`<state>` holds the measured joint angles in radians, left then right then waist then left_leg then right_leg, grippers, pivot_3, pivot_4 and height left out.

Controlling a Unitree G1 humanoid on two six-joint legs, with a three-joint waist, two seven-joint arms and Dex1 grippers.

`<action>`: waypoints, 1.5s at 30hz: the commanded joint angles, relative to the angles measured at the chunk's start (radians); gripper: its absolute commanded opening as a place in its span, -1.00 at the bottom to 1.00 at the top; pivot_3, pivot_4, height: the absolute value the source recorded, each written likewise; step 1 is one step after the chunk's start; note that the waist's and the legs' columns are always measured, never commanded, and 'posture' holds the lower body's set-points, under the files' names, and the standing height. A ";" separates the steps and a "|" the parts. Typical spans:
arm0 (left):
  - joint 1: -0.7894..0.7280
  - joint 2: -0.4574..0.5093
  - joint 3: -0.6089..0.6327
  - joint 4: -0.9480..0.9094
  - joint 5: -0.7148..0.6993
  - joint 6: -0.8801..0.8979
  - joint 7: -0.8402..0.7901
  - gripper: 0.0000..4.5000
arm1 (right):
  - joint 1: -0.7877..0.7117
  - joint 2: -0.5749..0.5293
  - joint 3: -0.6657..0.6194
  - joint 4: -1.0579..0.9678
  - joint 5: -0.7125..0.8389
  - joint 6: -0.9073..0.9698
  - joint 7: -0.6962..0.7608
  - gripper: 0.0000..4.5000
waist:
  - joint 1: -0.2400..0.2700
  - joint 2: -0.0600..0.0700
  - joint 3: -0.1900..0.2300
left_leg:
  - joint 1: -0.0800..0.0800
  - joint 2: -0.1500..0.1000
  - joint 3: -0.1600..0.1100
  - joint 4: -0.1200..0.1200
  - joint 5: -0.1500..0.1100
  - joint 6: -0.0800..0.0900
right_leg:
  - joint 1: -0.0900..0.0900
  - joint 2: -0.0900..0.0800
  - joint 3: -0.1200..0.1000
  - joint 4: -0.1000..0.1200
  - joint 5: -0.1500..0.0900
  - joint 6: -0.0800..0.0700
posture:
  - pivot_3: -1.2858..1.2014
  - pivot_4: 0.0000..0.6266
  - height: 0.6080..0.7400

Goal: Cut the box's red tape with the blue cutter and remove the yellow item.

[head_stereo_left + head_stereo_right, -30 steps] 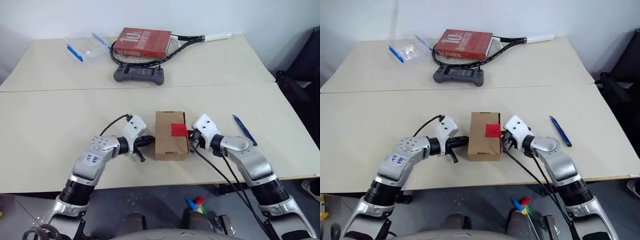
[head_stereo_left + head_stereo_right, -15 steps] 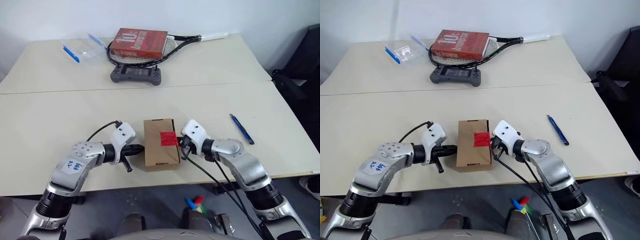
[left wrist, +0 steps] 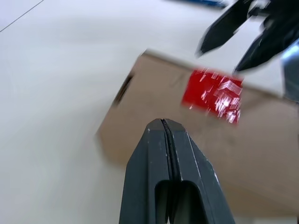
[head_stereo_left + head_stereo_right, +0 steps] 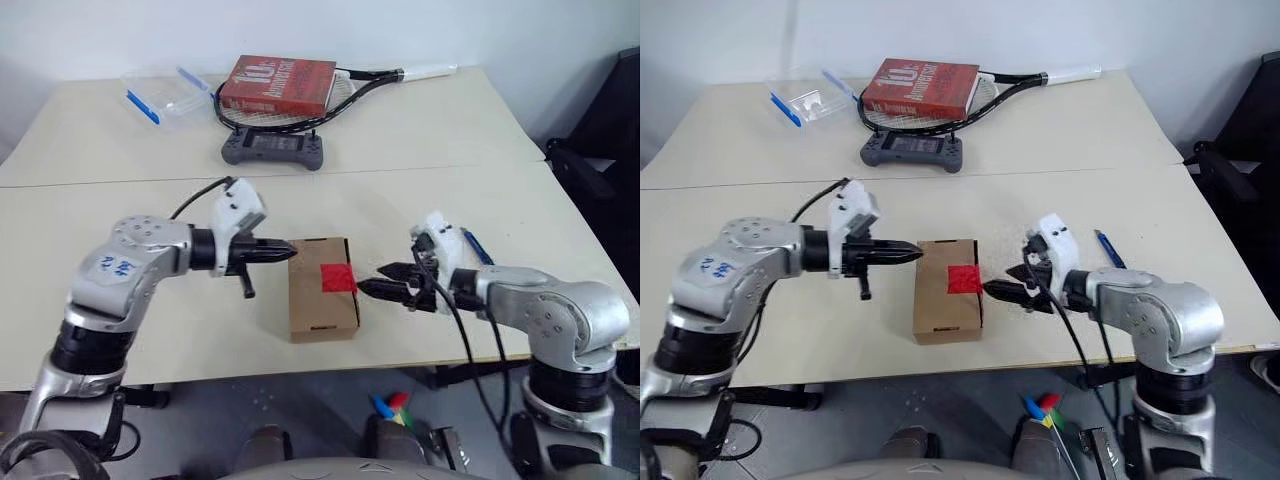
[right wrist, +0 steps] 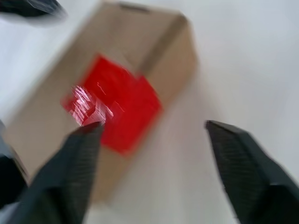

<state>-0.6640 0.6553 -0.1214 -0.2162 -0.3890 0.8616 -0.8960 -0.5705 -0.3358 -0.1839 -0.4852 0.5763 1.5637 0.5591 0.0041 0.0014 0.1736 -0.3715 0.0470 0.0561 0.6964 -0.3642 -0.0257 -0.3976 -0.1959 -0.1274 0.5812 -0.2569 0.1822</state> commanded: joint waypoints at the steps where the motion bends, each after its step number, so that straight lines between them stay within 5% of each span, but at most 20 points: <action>1: -0.016 -0.039 -0.040 0.023 0.048 -0.055 0.045 -1.00 | -0.031 0.045 -0.039 -0.031 -0.003 0.034 -0.067 0.97 | 0.000 0.000 0.000 | 0.000 0.000 0.000 0.000 0.000 0.000 | 0.000 0.000 0.000 0.000 0.000 0.000 | 0.03 -0.52 1.00; 29: 0.062 -0.045 -0.132 -0.002 0.134 -0.118 0.052 -1.00 | -0.029 -0.013 0.028 -0.009 0.019 0.046 -0.143 0.97 | -0.004 0.000 0.000 | 0.001 0.000 0.002 0.000 0.000 0.000 | 0.000 0.000 0.002 0.001 0.000 0.000 | 0.03 -0.52 1.00; 45: 0.099 -0.042 -0.166 -0.006 0.169 -0.171 0.044 -1.00 | -0.269 -0.318 0.388 0.173 0.271 0.051 -0.277 0.97 | -0.002 0.000 -0.001 | 0.002 0.000 0.002 0.000 0.000 0.001 | 0.000 0.000 0.002 0.001 0.000 0.000 | 0.03 -0.52 1.00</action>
<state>-0.6032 0.6051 -0.2380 -0.2283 -0.2467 0.6745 -0.8403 -0.8393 -0.6206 0.1666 -0.3256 0.8061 1.5915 0.2935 0.0024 0.0010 0.1730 -0.3697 0.0470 0.0578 0.6965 -0.3647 -0.0250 -0.3975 -0.1962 -0.1254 0.5821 -0.2569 0.1823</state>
